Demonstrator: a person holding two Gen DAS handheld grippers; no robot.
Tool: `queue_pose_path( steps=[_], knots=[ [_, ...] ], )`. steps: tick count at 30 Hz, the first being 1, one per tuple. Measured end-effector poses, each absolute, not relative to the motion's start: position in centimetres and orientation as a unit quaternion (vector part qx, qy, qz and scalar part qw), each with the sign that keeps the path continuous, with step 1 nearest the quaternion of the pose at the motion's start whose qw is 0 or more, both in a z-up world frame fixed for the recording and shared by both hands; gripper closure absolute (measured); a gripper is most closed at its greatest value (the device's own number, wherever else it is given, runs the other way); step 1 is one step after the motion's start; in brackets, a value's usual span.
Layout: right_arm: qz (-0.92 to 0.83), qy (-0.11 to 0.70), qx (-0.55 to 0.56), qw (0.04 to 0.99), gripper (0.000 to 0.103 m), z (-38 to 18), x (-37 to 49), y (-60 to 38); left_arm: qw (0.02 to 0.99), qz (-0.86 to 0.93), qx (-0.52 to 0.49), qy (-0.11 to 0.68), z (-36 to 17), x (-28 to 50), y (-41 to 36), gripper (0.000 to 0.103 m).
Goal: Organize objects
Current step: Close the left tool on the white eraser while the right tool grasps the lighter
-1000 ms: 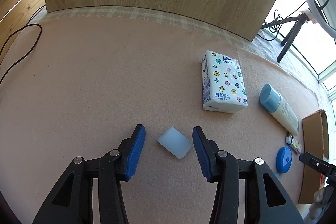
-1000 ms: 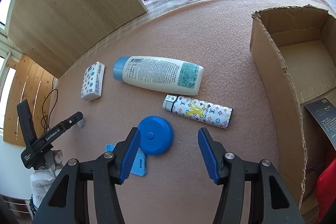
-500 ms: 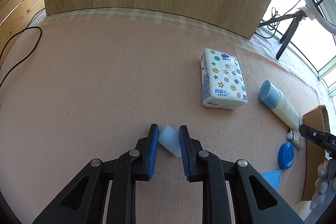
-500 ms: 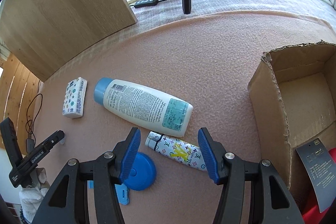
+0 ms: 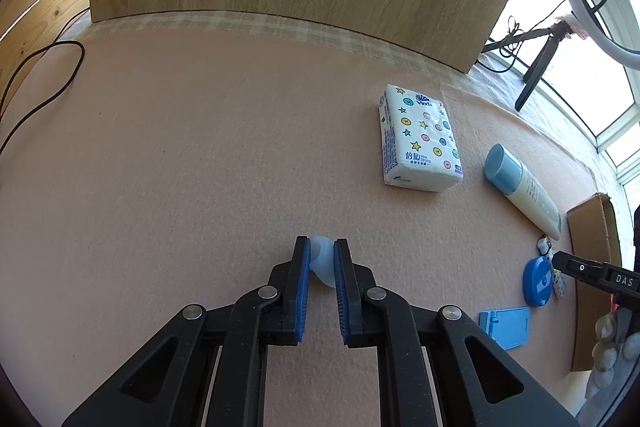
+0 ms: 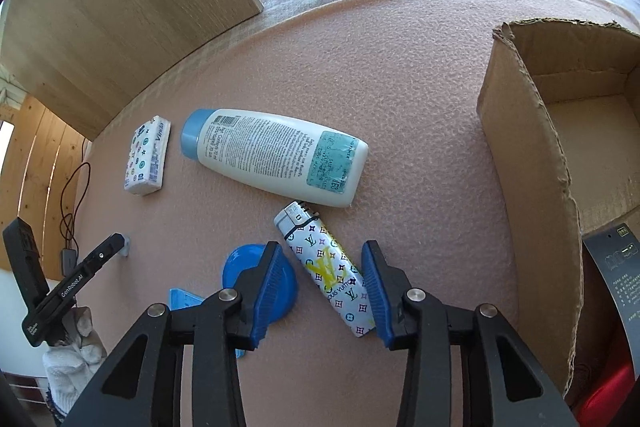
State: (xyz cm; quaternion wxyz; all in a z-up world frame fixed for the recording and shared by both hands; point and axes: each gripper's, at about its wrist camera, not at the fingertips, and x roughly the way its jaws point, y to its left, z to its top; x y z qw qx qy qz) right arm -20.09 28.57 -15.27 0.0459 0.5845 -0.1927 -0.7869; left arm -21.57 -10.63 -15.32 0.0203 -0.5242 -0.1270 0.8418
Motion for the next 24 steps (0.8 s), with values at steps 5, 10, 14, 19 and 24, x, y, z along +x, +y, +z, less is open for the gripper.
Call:
queue_pose_path(
  steps=[5,10,14,19,24],
  knots=[
    [-0.797,-0.155,0.582,0.052,0.075,-15.2,-19.4,28.1,0.024,0.842,-0.524,-0.128,-15.4,-20.7,-10.5,0.092],
    [-0.812,-0.077,0.577,0.045,0.076,-15.0,-19.2,26.2,0.038,0.843,-0.518,-0.136,-14.9,-19.1,-10.0,0.092],
    [-0.820,-0.052,0.569,0.041,0.077,-15.1,-18.6,25.7,0.046,0.841,-0.523,-0.135,-14.9,-17.5,-9.5,0.093],
    [-0.822,-0.052,0.565,0.043,0.084,-15.0,-17.6,25.9,0.051,0.836,-0.526,-0.144,-15.0,-15.8,-9.2,0.101],
    [-0.822,-0.064,0.564,0.046,0.086,-15.0,-17.0,26.1,0.053,0.837,-0.529,-0.132,-15.1,-15.2,-8.7,0.100]
  ],
)
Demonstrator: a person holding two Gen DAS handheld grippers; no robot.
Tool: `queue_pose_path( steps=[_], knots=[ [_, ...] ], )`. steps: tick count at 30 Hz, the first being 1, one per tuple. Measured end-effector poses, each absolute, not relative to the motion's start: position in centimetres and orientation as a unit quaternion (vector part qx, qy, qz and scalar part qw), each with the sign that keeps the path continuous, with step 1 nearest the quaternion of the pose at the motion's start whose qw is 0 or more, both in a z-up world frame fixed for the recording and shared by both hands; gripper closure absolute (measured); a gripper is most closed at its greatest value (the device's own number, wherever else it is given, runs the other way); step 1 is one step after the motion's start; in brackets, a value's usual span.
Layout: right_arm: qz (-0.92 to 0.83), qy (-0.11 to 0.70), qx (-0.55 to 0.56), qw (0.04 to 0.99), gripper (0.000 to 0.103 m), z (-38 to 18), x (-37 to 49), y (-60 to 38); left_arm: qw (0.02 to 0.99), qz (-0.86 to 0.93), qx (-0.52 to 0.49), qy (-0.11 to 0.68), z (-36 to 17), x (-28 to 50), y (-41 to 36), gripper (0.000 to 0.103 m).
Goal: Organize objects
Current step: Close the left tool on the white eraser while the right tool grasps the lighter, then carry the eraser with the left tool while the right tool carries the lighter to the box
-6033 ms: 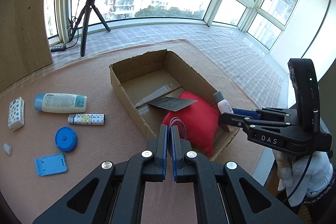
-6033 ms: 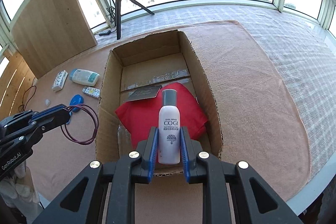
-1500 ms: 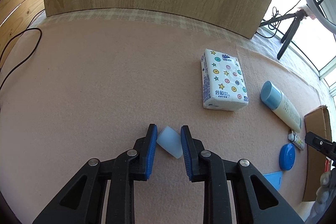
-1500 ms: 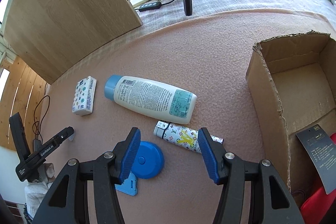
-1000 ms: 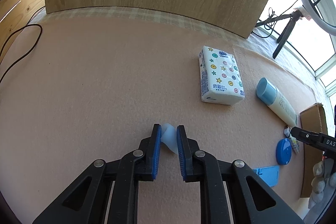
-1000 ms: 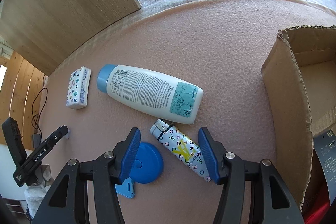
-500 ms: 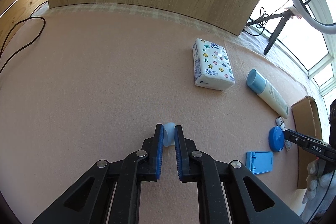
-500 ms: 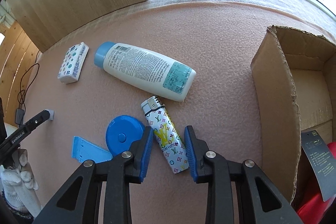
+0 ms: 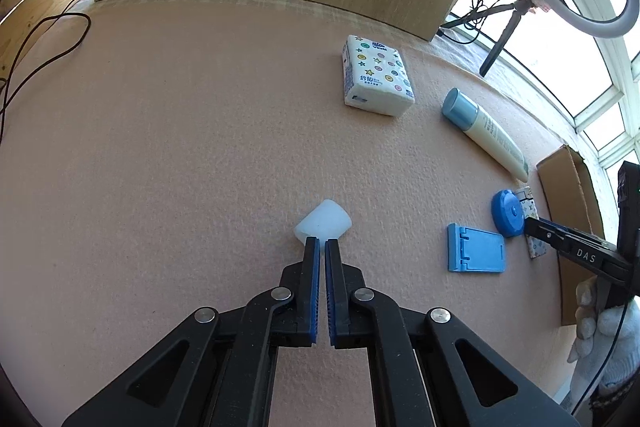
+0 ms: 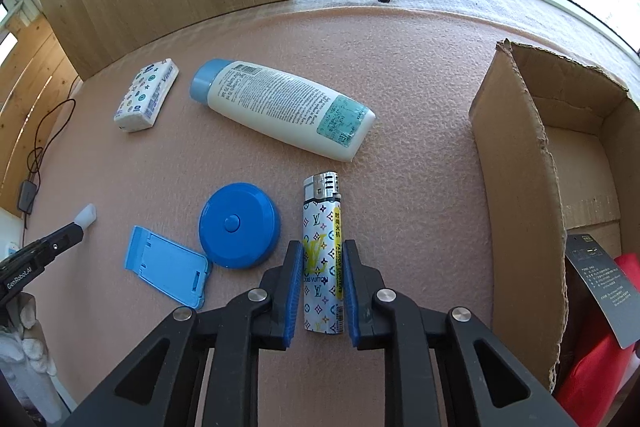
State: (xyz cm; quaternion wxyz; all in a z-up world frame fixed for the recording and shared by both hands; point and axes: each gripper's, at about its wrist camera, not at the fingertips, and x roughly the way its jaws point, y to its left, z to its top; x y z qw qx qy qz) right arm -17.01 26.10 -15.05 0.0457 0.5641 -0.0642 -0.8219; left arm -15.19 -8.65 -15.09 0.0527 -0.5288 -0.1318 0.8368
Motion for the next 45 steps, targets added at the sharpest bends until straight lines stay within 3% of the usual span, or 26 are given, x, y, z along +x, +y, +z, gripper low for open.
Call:
queue_pose_path(
  steps=[3,7,10,11,16,20,23,34,45],
  knots=[
    [-0.821,-0.064,0.566,0.046,0.086,-15.0,-16.7,26.1,0.049,0.841,-0.528,-0.108,-14.9,-15.4,-8.2,0.097],
    [-0.820,-0.063,0.566,0.048,0.085,-15.0,-16.4,26.1,0.033,0.852,-0.518,-0.063,-14.3,-15.6,-7.4,0.085],
    [-0.820,-0.061,0.567,0.048,0.085,-15.0,-16.4,26.1,0.025,0.853,-0.521,-0.032,-14.8,-16.2,-6.9,0.056],
    [-0.820,-0.060,0.567,0.048,0.085,-15.0,-16.3,26.1,0.023,0.852,-0.522,-0.027,-15.0,-16.5,-6.9,0.056],
    [-0.824,-0.041,0.564,0.045,0.085,-15.0,-16.2,25.5,0.022,0.853,-0.521,-0.015,-15.5,-17.1,-6.4,0.057],
    [-0.826,-0.025,0.561,0.041,0.085,-15.0,-16.1,25.1,0.035,0.854,-0.518,-0.005,-15.5,-17.3,-5.5,0.082],
    [-0.828,-0.028,0.559,0.042,0.085,-15.0,-16.0,25.2,0.041,0.855,-0.517,-0.005,-15.5,-17.1,-4.9,0.090],
    [-0.842,-0.075,0.531,0.061,0.085,-12.4,-13.1,26.7,0.064,0.861,-0.500,-0.062,-12.8,-14.7,-5.3,0.094],
    [-0.864,-0.104,0.489,0.054,0.085,-7.7,-8.4,30.6,0.143,0.868,-0.470,-0.070,-8.4,-13.2,1.6,0.094]
  ],
)
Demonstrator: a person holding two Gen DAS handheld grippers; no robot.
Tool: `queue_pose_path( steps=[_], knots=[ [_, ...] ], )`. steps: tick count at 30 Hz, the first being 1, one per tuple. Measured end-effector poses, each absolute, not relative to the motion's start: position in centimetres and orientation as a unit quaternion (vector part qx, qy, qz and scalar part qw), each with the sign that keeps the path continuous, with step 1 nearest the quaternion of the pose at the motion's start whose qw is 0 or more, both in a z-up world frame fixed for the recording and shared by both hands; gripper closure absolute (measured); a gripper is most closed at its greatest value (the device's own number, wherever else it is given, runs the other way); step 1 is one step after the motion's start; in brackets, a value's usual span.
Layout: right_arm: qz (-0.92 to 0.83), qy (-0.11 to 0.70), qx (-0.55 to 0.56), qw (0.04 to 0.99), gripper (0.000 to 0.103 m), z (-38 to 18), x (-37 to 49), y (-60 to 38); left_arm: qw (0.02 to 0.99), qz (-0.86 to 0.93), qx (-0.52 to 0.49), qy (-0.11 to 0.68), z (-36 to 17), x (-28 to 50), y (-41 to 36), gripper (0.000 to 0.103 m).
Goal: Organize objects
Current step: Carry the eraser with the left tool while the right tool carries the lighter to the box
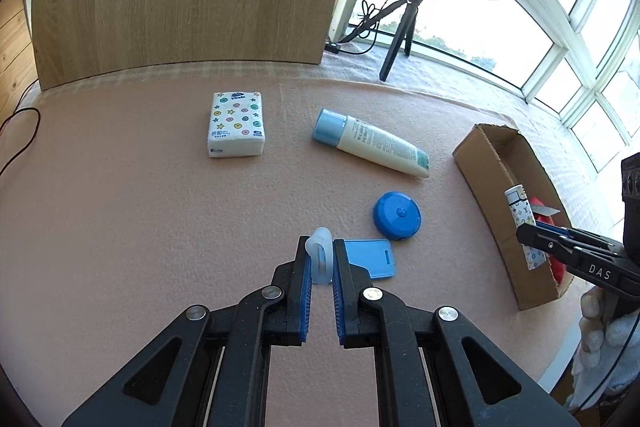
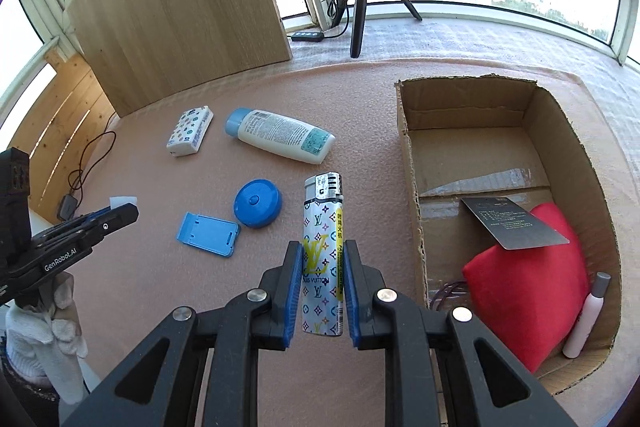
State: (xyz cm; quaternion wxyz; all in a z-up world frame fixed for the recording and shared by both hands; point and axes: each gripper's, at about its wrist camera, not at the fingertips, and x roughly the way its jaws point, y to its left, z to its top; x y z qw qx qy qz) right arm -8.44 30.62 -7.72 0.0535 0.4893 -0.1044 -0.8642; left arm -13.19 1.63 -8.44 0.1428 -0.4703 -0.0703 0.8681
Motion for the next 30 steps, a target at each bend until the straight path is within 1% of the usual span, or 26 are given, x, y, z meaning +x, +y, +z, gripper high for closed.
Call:
queue_pose_path(
  steps=[12,20,25,27,29,30],
  knots=[
    [-0.877,-0.122,0.465,-0.023,0.085,-5.6,-4.3,39.5,0.268,0.848,-0.455,-0.050,-5.9,-12.5,15.9,0.094],
    [-0.874,-0.131,0.465,-0.047,0.085,-6.0,-2.8,43.8,0.344,0.816,-0.464,-0.032,-6.3,-10.7,25.2,0.094],
    [-0.874,-0.128,0.466,-0.050,0.085,-6.3,-2.9,45.2,0.366,0.802,-0.472,-0.012,-7.0,-9.5,29.1,0.093],
    [-0.875,-0.126,0.465,-0.048,0.085,-6.3,-3.0,45.5,0.371,0.798,-0.475,-0.007,-7.3,-9.2,30.1,0.092],
    [-0.876,-0.125,0.463,-0.046,0.085,-6.2,-3.0,45.7,0.374,0.796,-0.475,-0.006,-7.3,-9.0,30.7,0.084],
    [-0.877,-0.124,0.462,-0.043,0.085,-6.2,-3.1,45.8,0.380,0.792,-0.478,-0.006,-7.4,-9.0,30.9,0.082]
  ],
)
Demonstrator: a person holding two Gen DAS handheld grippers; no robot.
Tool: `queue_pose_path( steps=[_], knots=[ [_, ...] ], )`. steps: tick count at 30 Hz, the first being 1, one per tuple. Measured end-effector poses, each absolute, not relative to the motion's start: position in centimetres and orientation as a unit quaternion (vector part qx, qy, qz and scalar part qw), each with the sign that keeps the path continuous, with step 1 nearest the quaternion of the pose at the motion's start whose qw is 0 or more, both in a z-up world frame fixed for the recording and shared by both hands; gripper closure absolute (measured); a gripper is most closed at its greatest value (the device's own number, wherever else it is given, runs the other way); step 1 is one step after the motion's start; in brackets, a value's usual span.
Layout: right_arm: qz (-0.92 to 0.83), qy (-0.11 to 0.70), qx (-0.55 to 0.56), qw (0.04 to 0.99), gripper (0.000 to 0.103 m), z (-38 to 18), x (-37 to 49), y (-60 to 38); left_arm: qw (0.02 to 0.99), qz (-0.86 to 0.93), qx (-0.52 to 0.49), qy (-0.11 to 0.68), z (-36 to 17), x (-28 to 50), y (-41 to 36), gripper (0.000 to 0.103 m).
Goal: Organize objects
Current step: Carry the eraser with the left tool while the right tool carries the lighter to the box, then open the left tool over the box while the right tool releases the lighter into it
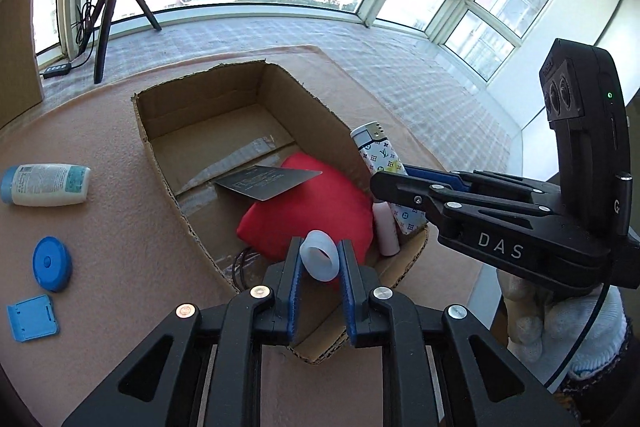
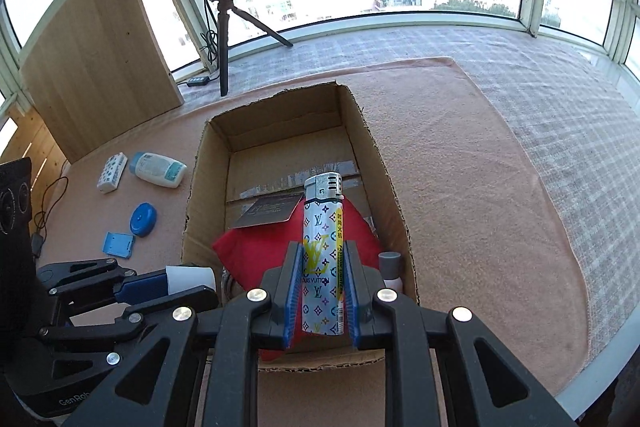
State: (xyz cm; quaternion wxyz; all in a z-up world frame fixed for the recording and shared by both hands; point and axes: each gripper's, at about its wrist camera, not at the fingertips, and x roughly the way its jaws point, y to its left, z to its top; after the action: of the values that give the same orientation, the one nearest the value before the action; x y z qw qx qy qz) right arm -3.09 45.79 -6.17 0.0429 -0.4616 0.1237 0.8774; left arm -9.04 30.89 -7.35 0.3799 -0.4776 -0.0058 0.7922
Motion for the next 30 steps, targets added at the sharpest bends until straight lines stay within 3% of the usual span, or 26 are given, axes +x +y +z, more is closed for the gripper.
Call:
queue_pose_path(
  steps=[2,4,5,17,30],
  knots=[
    [0.880,0.123,-0.457,0.043,0.084,-6.1,-3.1,45.9,0.378,0.794,-0.476,-0.003,-7.4,-8.9,31.0,0.064],
    [0.881,0.128,-0.454,0.039,0.066,-6.0,-3.1,46.0,0.374,0.797,-0.474,-0.005,-7.4,-9.1,30.7,0.050],
    [0.883,0.132,-0.450,0.039,0.060,-5.9,-3.1,46.1,0.371,0.799,-0.474,-0.008,-7.3,-9.2,30.5,0.050],
    [0.881,0.160,-0.445,0.026,0.060,-6.0,-2.6,45.1,0.335,0.813,-0.476,-0.021,-7.3,-9.6,26.4,0.050],
    [0.882,0.164,-0.441,-0.023,0.060,-5.3,-2.6,39.2,0.240,0.841,-0.480,-0.072,-7.9,-12.0,14.5,0.050]
  ],
)
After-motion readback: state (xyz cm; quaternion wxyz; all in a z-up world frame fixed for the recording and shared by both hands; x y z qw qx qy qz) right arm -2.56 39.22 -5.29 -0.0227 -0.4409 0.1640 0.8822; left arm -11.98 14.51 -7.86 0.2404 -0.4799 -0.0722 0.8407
